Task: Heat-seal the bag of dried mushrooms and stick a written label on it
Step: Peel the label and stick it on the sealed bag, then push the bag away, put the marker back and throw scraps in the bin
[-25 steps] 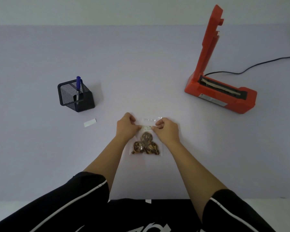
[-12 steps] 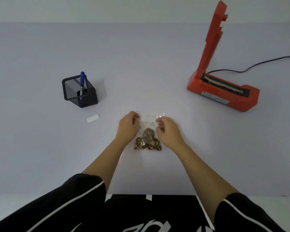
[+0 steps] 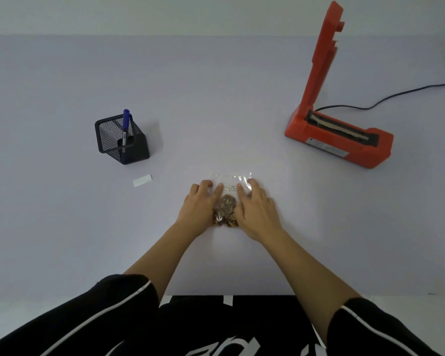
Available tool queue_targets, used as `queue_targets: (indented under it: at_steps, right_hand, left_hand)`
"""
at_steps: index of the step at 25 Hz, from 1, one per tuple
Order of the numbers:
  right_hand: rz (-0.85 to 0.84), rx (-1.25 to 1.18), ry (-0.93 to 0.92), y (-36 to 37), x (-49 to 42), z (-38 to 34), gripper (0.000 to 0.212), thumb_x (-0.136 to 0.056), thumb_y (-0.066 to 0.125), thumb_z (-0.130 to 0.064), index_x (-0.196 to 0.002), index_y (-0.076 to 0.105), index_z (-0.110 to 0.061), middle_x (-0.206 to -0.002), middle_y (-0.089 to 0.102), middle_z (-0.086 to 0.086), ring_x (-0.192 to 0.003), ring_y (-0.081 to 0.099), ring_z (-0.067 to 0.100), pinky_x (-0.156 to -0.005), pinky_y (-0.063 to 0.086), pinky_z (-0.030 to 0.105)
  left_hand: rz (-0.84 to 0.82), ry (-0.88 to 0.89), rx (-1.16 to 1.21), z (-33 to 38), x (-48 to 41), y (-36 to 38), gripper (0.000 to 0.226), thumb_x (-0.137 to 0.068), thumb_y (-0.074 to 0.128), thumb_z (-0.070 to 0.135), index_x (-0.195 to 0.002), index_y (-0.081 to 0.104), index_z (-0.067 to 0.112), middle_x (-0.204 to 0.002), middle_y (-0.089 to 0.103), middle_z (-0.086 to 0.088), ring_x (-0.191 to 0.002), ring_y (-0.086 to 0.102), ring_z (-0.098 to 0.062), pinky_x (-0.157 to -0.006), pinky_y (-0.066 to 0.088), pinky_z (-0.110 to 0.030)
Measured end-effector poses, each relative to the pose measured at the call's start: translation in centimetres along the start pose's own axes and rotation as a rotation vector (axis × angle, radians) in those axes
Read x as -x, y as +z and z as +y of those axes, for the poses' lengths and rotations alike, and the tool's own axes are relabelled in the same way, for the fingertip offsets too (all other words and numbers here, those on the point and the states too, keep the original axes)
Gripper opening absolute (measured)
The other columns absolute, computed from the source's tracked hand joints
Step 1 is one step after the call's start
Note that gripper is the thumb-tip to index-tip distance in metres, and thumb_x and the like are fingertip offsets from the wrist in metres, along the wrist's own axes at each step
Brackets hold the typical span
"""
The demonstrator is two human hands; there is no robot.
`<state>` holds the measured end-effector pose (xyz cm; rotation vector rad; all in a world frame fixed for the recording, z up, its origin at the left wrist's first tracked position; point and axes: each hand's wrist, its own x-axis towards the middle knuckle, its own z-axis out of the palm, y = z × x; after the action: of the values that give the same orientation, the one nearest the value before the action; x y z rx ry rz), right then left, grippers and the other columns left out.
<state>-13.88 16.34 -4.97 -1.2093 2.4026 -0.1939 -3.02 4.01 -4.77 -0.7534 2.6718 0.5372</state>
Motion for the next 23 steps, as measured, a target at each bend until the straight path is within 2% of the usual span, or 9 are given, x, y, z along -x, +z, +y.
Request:
queue_targets:
  at_steps: [1, 4, 7, 10, 12, 15, 17, 19, 23]
  right_hand:
    - [0.002, 0.001, 0.003, 0.0, 0.0, 0.0, 0.062, -0.088, 0.017, -0.039, -0.143, 0.027, -0.014, -0.151, 0.021, 0.014, -0.13, 0.035, 0.03, -0.098, 0.038, 0.043]
    - [-0.012, -0.004, -0.014, -0.1, -0.1, -0.3, 0.055, -0.093, 0.032, -0.034, -0.145, 0.024, -0.019, -0.152, 0.018, 0.013, -0.134, 0.03, 0.029, -0.1, 0.036, 0.043]
    - [-0.004, -0.054, 0.023, -0.5, -0.4, -0.3, 0.055, -0.094, 0.034, -0.03, -0.145, 0.023, -0.01, -0.152, 0.018, 0.014, -0.131, 0.033, 0.029, -0.1, 0.037, 0.042]
    - [0.066, -0.297, -0.02, -1.7, 0.3, -0.2, 0.051, -0.096, 0.039, -0.027, -0.143, 0.028, -0.012, -0.147, 0.025, 0.011, -0.12, 0.045, 0.024, -0.098, 0.043, 0.037]
    - [0.161, -0.429, 0.073, -2.3, 1.5, 0.1, 0.05, -0.094, 0.046, -0.025, -0.141, 0.033, -0.012, -0.14, 0.034, 0.01, -0.121, 0.044, 0.023, -0.1, 0.038, 0.032]
    - [0.121, -0.512, 0.335, -1.3, 3.0, -0.3, 0.064, -0.088, 0.059, -0.032, -0.139, 0.032, -0.005, -0.134, 0.037, 0.017, -0.125, 0.039, 0.032, -0.103, 0.033, 0.033]
    - [0.005, -0.595, 0.354, -0.4, 3.4, -1.2, 0.076, -0.08, 0.069, -0.035, -0.138, 0.03, -0.003, -0.132, 0.032, 0.017, -0.123, 0.04, 0.031, -0.1, 0.034, 0.028]
    - [-0.048, -0.684, 0.351, -0.2, 2.7, -1.8, 0.082, -0.077, 0.074, -0.028, -0.14, 0.027, -0.003, -0.133, 0.028, 0.015, -0.125, 0.038, 0.027, -0.099, 0.031, 0.021]
    - [-0.034, -0.775, 0.399, -1.7, -0.5, -2.3, 0.085, -0.077, 0.075, -0.019, -0.143, 0.025, -0.004, -0.14, 0.03, 0.015, -0.131, 0.036, 0.026, -0.106, 0.03, 0.026]
  left_hand:
    - [0.003, -0.007, 0.029, -0.1, 0.0, -0.2, 0.069, -0.086, 0.052, 0.012, -0.147, 0.02, 0.016, -0.144, 0.027, -0.012, -0.121, 0.034, -0.031, -0.096, 0.044, -0.039]
    - [0.009, 0.019, 0.016, 0.0, 0.0, -0.5, 0.072, -0.086, 0.055, 0.016, -0.148, 0.018, 0.019, -0.144, 0.026, -0.012, -0.121, 0.034, -0.031, -0.094, 0.045, -0.038]
    - [0.001, 0.014, 0.02, -0.4, -0.4, -0.3, 0.072, -0.085, 0.054, 0.009, -0.147, 0.017, 0.013, -0.144, 0.026, -0.011, -0.121, 0.034, -0.03, -0.097, 0.045, -0.039]
    - [0.088, -0.065, 0.207, -1.1, 0.3, -0.9, 0.076, -0.082, 0.052, -0.002, -0.148, 0.015, 0.009, -0.145, 0.025, -0.01, -0.127, 0.032, -0.028, -0.103, 0.04, -0.033]
    - [0.199, -0.175, 0.349, -1.3, 1.6, -1.6, 0.071, -0.083, 0.047, -0.005, -0.147, 0.02, 0.009, -0.144, 0.028, -0.012, -0.127, 0.034, -0.028, -0.101, 0.035, -0.029]
    - [0.18, -0.308, 0.489, -0.2, 3.7, -1.4, 0.061, -0.093, 0.048, 0.015, -0.147, 0.02, 0.007, -0.138, 0.035, -0.02, -0.121, 0.042, -0.035, -0.103, 0.036, -0.037]
    - [0.075, -0.385, 0.634, 1.0, 4.0, -0.8, 0.07, -0.092, 0.053, 0.03, -0.147, 0.017, 0.008, -0.133, 0.038, -0.022, -0.115, 0.046, -0.034, -0.1, 0.037, -0.035]
    - [0.047, -0.426, 0.753, 1.7, 3.3, -0.5, 0.072, -0.09, 0.056, 0.032, -0.147, 0.018, 0.01, -0.129, 0.042, -0.02, -0.111, 0.049, -0.03, -0.095, 0.036, -0.028]
    - [0.07, -0.433, 0.822, 1.3, 0.7, -2.4, 0.065, -0.091, 0.056, 0.026, -0.146, 0.024, 0.009, -0.131, 0.04, -0.017, -0.1, 0.047, -0.018, -0.09, 0.035, -0.02]
